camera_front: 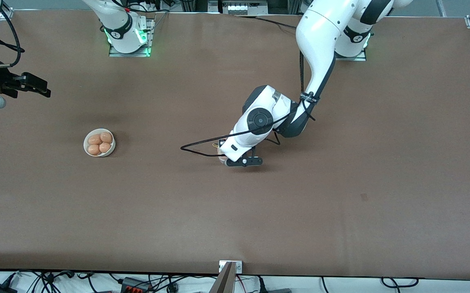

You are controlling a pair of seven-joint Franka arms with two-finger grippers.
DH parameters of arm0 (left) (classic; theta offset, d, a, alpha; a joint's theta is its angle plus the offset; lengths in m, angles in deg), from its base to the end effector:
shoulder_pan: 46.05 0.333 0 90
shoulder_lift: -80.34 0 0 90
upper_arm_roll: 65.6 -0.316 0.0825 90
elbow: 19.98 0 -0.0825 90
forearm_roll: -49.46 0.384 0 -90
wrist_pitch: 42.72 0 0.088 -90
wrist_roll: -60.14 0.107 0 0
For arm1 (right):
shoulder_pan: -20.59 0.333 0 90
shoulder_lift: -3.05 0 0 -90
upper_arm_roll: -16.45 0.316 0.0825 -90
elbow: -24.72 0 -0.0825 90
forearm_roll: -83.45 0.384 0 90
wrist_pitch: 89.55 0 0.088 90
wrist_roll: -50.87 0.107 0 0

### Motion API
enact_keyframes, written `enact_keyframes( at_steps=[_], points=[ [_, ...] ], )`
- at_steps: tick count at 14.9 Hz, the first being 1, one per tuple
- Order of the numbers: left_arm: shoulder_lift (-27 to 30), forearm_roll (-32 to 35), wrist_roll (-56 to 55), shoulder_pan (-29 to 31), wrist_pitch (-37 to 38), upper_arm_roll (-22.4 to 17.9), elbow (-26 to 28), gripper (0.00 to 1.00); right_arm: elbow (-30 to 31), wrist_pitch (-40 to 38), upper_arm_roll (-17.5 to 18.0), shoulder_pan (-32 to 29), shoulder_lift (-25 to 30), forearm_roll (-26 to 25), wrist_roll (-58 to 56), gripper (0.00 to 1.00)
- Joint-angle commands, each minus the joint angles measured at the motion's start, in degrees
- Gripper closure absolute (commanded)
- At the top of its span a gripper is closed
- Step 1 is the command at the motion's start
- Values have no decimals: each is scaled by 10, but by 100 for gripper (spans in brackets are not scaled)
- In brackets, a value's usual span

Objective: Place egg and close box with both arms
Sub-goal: 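Swing the lid over the eggs and press it shut with the left gripper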

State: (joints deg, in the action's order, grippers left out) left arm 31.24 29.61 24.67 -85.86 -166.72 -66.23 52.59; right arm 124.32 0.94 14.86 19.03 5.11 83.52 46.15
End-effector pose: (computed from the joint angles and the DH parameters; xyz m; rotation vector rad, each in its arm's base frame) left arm 0.5766 -0.4900 0.2447 2.8803 0.1736 -0.2021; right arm 0.5360 -0.0296 0.5662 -3.1248 -0.0428 0.1918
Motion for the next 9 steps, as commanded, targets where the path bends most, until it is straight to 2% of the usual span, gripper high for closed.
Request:
enact_keyframes(
  at_steps=[1,9],
  points=[
    [-13,15,9,-3,-2,-2,-19,99,-11,-8,4,-5,-2,9,4,0],
    [-21,15,9,-3,-26,-2,-18,99,-11,-10,4,-5,-2,9,4,0]
  ],
)
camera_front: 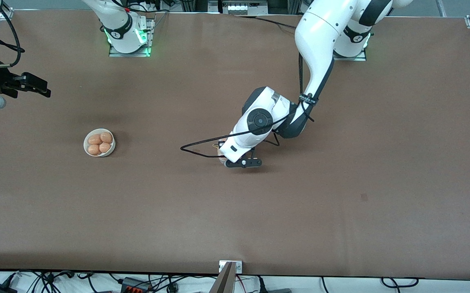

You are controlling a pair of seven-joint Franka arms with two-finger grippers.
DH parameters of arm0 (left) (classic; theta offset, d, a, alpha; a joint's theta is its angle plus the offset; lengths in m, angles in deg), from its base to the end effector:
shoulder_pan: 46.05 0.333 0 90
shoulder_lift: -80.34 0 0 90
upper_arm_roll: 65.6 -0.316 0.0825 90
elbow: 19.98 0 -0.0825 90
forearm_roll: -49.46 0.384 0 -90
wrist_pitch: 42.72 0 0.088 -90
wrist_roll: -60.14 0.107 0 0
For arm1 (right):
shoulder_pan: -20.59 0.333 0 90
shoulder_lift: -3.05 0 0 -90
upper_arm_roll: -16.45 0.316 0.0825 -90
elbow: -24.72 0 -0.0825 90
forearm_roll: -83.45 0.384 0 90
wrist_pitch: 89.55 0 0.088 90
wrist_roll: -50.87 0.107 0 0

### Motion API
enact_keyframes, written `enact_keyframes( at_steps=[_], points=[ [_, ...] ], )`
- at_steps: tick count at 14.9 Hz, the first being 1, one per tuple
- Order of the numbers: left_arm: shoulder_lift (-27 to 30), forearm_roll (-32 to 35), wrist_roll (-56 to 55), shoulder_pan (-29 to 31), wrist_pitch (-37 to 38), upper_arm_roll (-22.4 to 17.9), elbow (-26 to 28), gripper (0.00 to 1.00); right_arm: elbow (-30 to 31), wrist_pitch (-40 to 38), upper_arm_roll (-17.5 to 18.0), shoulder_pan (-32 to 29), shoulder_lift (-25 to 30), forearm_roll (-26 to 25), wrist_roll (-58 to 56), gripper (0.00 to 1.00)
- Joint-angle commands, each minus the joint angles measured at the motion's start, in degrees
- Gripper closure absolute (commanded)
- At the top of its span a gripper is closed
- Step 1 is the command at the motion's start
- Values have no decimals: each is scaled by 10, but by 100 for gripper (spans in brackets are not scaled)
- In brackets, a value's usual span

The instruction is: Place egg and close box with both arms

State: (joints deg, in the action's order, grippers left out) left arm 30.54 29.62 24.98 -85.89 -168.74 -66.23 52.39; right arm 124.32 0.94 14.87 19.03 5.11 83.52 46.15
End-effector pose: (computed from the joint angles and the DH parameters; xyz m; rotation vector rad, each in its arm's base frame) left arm 0.5797 -0.4910 0.2402 2.8698 0.1732 -0.1664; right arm 0.5360 -0.0295 0.5662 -3.1248 -0.0431 0.1918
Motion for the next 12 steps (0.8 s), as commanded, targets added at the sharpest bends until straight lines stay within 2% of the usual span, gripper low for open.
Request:
enact_keyframes(
  at_steps=[1,5,8,12],
  points=[
    [-15,15,9,-2,-11,-2,-16,99,-11,-10,4,-5,-2,9,4,0],
    [-6,15,13,9,1,-3,-20,99,-11,-11,4,-5,-2,9,4,0],
    [0,15,13,22,49,-3,-47,99,-11,-11,4,-5,-2,9,4,0],
    [14,14,15,60,111,-2,-65,83,-11,-11,4,-5,-2,9,4,0]
  ],
)
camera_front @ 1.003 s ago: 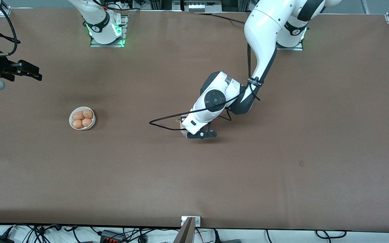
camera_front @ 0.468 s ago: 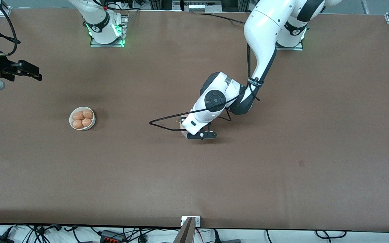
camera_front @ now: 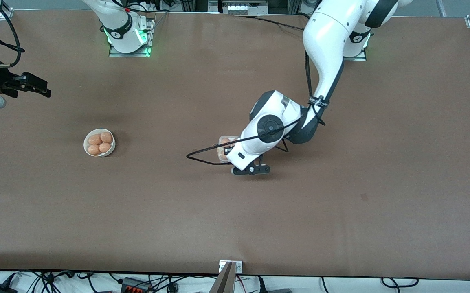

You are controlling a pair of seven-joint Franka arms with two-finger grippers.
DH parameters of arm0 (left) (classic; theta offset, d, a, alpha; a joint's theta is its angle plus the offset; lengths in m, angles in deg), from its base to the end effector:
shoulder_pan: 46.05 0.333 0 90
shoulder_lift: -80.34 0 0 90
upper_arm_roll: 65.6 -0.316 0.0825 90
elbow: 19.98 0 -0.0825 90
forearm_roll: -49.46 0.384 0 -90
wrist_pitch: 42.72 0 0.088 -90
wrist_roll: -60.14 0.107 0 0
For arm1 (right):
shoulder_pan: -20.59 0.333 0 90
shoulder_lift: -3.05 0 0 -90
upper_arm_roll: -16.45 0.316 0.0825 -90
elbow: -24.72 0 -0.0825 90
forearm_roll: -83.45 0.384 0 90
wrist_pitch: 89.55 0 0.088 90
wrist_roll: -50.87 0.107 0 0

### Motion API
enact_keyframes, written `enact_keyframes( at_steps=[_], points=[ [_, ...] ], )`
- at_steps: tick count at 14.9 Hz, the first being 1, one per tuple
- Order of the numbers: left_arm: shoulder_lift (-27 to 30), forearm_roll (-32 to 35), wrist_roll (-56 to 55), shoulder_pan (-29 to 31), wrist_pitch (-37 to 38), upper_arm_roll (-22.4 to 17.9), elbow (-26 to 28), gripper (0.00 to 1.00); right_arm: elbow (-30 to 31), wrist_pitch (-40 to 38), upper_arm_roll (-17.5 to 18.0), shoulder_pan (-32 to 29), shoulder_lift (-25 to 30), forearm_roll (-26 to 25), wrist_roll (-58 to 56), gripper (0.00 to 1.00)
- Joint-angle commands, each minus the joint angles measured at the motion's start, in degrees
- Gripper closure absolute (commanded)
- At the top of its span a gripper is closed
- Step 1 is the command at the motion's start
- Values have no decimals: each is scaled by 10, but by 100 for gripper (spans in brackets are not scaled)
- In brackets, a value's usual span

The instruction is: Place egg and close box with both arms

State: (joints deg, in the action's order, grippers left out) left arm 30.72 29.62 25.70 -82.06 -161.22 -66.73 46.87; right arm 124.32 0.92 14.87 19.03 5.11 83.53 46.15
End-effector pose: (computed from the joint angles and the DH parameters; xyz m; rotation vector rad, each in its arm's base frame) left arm 0.6171 -0.4572 0.2763 2.8670 0.2097 -0.1984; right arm 0.5359 -0.0295 0.5661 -3.1246 -0.0431 0.1924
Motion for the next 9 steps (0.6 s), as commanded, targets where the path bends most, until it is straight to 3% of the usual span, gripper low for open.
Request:
enact_keyframes(
  at_steps=[1,3,4,5,7,9],
  points=[
    [17,14,8,30,48,3,-9,78,-11,-11,4,-5,-2,9,4,0],
    [36,16,9,49,84,3,-9,62,-11,-11,4,-5,-2,9,4,0],
    [45,16,15,59,104,3,-9,43,-11,-11,4,-5,-2,9,4,0],
    [56,17,50,75,118,3,-8,3,-11,-11,4,-6,-2,9,4,0],
    [77,16,142,91,135,1,0,0,-11,-11,4,-6,-2,9,4,0],
    [93,16,162,130,170,-1,0,0,-11,-12,4,-6,-2,9,4,0]
  ],
)
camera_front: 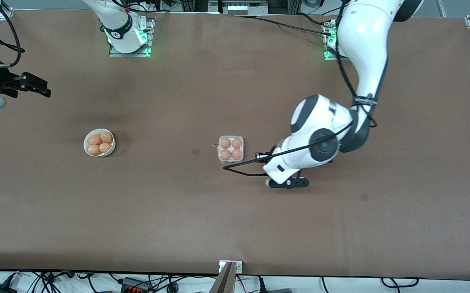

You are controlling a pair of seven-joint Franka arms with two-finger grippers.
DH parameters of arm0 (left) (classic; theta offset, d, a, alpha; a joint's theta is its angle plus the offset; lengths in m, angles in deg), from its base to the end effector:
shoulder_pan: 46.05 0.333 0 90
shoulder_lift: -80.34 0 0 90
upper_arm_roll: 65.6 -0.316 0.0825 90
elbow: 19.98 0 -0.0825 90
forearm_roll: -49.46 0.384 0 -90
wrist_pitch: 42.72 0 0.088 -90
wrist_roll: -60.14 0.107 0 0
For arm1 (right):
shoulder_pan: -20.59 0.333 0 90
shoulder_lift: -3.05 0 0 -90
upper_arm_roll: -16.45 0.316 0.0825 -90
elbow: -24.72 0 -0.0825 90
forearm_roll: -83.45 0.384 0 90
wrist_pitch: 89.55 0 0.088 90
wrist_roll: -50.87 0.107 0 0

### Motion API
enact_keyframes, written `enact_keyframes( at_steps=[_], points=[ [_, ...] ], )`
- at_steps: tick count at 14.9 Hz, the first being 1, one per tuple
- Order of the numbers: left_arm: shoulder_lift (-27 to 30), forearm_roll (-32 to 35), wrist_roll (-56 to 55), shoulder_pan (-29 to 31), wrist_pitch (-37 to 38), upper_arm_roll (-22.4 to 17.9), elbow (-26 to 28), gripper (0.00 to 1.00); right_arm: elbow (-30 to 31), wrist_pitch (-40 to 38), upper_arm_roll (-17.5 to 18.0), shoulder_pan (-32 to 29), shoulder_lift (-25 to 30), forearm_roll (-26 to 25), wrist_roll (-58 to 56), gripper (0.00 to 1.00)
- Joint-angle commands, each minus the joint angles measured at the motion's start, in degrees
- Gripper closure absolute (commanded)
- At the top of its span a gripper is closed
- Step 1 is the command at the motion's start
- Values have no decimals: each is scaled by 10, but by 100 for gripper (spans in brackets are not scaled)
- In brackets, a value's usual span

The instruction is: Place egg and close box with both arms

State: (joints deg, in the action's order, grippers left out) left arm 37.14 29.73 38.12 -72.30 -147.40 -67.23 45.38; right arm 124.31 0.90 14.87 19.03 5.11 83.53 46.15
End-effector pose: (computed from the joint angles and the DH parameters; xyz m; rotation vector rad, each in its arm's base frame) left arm 0.6665 -0.3424 0.3543 2.8705 0.0672 -0.2669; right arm 0.5359 -0.0295 0.5662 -3.1245 -0.0431 0.1926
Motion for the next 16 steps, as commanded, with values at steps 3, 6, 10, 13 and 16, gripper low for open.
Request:
enact_keyframes(
  at_steps=[3,6,10,13,16],
  points=[
    [60,67,37,73,104,-2,10,0,-11,-12,4,-5,-2,9,4,0],
    [99,132,38,106,153,-2,10,0,-11,-12,5,-5,-2,9,4,0],
    [163,144,42,160,223,0,11,0,-11,-12,4,-5,-2,9,4,0],
    [209,137,43,183,228,0,13,0,-11,-12,4,-5,-2,9,4,0],
    [242,138,103,207,265,2,12,0,-11,-12,4,-5,-2,9,4,0]
  ],
)
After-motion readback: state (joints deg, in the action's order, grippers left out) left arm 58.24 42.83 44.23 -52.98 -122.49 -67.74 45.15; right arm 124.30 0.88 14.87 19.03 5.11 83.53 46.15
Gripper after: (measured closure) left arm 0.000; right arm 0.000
